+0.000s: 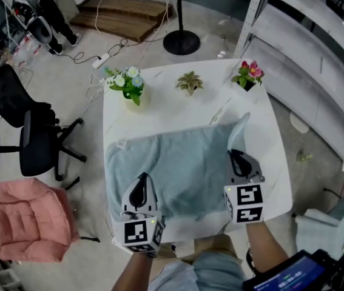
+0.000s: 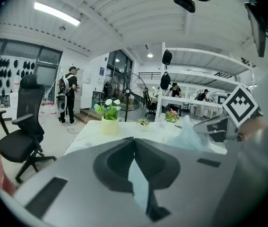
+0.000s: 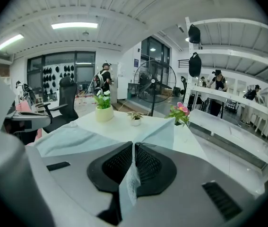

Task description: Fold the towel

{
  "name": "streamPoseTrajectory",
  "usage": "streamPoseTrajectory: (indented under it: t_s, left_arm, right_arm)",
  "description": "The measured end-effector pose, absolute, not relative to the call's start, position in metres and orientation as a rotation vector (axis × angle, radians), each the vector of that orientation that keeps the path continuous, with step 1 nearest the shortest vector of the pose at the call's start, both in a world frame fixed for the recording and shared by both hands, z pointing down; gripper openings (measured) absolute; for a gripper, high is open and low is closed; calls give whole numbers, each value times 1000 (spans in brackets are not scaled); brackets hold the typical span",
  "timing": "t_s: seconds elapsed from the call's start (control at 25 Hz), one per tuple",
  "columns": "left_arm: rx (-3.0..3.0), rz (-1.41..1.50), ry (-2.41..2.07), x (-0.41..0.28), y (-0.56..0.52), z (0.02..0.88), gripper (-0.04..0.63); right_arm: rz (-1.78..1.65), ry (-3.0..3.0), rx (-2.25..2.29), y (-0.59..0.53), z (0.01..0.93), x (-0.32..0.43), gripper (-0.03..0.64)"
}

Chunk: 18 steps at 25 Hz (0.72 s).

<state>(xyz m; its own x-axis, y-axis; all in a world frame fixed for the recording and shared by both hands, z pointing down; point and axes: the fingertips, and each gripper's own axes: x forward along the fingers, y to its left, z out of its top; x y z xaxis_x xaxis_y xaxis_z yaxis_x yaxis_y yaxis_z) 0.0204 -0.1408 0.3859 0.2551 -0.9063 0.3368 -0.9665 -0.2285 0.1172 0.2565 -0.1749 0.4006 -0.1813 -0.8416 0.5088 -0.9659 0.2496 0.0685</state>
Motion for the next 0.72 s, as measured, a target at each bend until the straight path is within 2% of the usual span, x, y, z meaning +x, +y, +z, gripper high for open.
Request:
streamPoseTrajectory:
  t_s: [0.72]
  left_arm:
    - [2250,258,-1718,-59,-123,377,8]
  right_arm:
    - [317,-2081,1621,-167,391,163,34]
